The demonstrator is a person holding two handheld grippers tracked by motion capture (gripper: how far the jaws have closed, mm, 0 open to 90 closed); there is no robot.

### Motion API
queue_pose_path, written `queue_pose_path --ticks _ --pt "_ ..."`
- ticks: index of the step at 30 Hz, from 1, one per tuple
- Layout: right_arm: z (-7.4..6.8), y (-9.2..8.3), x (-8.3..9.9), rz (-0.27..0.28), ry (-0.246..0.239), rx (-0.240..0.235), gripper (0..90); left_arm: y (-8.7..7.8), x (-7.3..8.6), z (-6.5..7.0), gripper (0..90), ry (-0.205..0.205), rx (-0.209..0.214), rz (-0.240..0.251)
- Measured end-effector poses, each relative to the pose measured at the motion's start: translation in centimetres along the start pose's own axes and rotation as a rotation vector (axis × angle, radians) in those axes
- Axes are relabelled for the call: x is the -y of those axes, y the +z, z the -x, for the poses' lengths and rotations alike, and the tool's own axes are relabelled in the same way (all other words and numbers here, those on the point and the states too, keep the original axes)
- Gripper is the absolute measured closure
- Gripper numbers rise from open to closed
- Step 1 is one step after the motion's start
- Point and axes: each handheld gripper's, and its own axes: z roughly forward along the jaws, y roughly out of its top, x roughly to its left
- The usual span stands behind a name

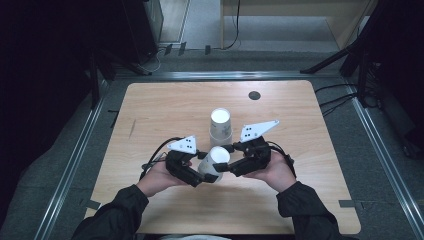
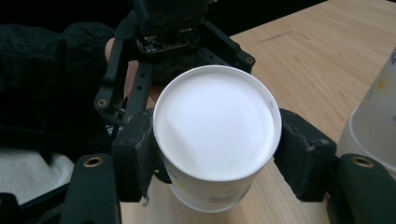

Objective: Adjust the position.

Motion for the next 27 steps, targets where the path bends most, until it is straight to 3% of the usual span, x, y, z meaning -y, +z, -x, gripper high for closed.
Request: queue_pose_path --ticks 5,6,11,14,20,24,27 --pt "0.0 0.1 0.0 -0.014 0.006 0.006 35.4 0.0 0.0 0.1 25.1 0.016 0.013 -0.017" --pt "0.0 0.1 0.1 -0.021 0.008 0.011 35.5 0.1 0.0 0.1 29.5 0.018 0.01 -0.022" --pt "0.1 0.1 0.0 -0.018 -0.003 0.005 35.1 -0.1 -0.1 0.0 29.5 0.014 0.022 -0.018" --pt "0.1 0.1 0.0 -0.011 -0.007 0.003 29.8 -0.3 -0.1 -0.1 29.6 0.016 0.017 -0.018" --pt "0.0 -0.7 0.3 -0.021 -0.034 0.021 27.8 -1.7 -0.3 -0.7 29.6 0.002 0.009 -0.029" --pt "-0.2 -1.3 1.0 -0.056 -0.071 0.042 28.3 -2.3 -0.5 -0.9 29.6 0.011 0.014 -0.055" --pt "-0.3 -1.1 1.6 -0.086 -0.066 0.046 28.4 -2.4 -0.7 -0.9 29.6 0.018 0.021 -0.095"
